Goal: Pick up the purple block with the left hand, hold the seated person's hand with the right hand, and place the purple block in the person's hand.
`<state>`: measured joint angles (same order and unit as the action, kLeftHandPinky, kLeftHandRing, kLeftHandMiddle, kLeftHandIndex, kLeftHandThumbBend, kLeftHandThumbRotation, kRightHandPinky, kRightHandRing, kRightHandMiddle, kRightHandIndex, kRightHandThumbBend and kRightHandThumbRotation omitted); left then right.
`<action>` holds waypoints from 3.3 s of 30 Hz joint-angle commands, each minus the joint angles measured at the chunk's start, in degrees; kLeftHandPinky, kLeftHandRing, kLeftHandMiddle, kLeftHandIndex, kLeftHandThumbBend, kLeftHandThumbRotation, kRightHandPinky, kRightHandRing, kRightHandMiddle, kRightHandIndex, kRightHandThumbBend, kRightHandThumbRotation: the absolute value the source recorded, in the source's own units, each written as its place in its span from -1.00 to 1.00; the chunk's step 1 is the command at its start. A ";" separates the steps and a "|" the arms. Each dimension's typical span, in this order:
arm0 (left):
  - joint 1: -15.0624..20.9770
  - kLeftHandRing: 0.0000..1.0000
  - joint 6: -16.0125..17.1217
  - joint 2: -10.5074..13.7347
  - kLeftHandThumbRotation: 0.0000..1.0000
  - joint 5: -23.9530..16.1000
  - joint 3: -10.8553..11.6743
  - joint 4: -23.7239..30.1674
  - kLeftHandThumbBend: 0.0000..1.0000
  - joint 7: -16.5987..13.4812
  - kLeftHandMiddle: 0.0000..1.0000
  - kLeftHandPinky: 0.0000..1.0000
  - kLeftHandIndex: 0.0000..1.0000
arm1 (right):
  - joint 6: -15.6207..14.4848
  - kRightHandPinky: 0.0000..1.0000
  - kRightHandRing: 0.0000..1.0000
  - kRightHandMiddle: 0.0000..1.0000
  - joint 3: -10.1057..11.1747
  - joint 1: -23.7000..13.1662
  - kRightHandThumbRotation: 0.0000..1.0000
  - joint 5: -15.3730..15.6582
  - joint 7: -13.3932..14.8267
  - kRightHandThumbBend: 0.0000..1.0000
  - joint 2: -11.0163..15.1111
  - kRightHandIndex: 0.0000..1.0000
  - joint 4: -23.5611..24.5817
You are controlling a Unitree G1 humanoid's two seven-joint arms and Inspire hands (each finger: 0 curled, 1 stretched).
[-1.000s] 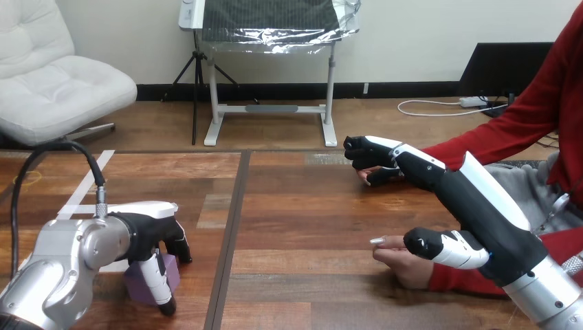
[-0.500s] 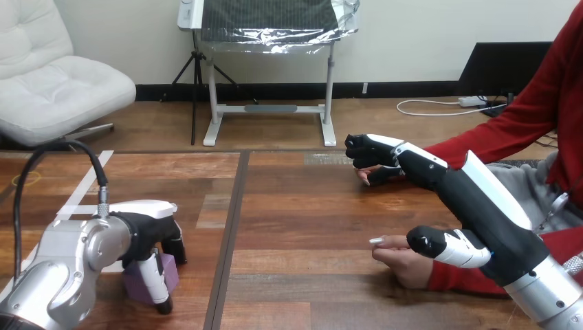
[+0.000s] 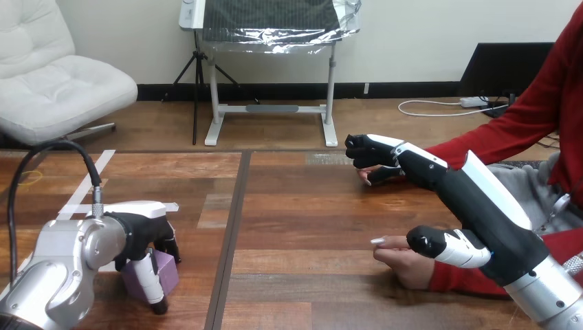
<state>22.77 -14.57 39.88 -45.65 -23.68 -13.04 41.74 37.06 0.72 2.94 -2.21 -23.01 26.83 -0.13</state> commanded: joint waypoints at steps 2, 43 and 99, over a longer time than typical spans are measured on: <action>1.47 0.66 -0.53 1.27 -1.00 -0.99 0.43 1.25 0.74 0.10 0.73 0.18 0.51 | 0.27 0.45 0.61 0.67 1.65 -1.95 1.00 -0.55 0.14 1.00 0.51 0.71 1.86; -1.46 -0.29 -7.65 0.38 -1.00 0.26 3.76 3.44 0.44 -5.56 0.00 -0.51 0.19 | 0.58 0.43 0.60 0.67 1.67 -2.77 1.00 -2.00 -0.95 1.00 0.85 0.71 0.91; -6.76 -0.23 -8.88 -2.28 -1.00 5.83 8.95 11.28 0.59 -18.40 -0.09 -0.41 -0.10 | 1.46 0.41 0.60 0.68 2.76 -8.09 0.79 3.42 1.44 0.78 0.98 0.70 -7.51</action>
<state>14.52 -23.97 37.77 -40.43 -17.60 -5.41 25.27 37.81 1.50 -0.07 1.04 -23.20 27.22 -6.26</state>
